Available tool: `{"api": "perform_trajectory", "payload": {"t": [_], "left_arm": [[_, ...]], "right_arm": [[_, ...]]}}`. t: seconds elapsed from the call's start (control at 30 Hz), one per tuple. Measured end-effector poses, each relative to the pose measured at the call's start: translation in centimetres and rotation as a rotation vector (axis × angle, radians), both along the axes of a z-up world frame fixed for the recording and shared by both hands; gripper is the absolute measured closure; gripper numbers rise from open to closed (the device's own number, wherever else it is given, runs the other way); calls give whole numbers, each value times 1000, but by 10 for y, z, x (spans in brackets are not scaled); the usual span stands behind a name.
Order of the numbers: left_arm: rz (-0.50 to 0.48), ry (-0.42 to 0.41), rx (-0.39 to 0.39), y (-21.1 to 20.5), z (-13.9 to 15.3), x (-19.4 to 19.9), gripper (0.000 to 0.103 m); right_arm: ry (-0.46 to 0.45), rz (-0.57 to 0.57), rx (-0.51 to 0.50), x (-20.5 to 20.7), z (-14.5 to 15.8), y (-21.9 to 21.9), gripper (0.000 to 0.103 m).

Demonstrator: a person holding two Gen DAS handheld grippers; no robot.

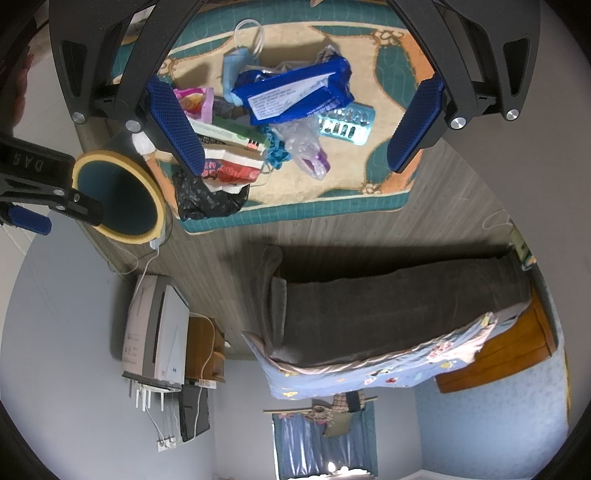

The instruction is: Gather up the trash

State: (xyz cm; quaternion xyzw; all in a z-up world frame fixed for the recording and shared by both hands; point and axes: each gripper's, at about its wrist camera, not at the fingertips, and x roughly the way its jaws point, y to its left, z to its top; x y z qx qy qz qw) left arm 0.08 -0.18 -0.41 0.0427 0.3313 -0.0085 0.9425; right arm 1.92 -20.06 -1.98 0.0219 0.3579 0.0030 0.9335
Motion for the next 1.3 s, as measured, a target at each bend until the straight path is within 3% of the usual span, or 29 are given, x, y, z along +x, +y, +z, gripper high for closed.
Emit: {"api": "perform_trajectory", "payload": {"t": [0.4,0.53,0.6,0.7,0.77,0.93,1.13,1.3], "left_arm": [[-27,-43,-28,9,-4,1,5],[-47,7,-101,19,-6,11,5],[-33,-14,-125,29,-3,15,5],[11,-64,-33,36,3,21,5],[12,-86,-14,43,2,26,5],[36,-35,11,58,-16,48,5],[42,31,28,58,-44,76,5],[34,121,12,58,-76,94,5]], "right_arm": [[-9,-64,50,8,3,-13,6],[5,-53,-68,18,2,-4,6],[15,-23,-88,24,1,1,6],[39,17,-13,38,0,1,6],[42,17,10,49,-1,-3,6],[86,-24,72,79,-13,-19,6],[104,6,139,109,-39,-25,6],[138,66,96,130,-67,-6,6]]}}
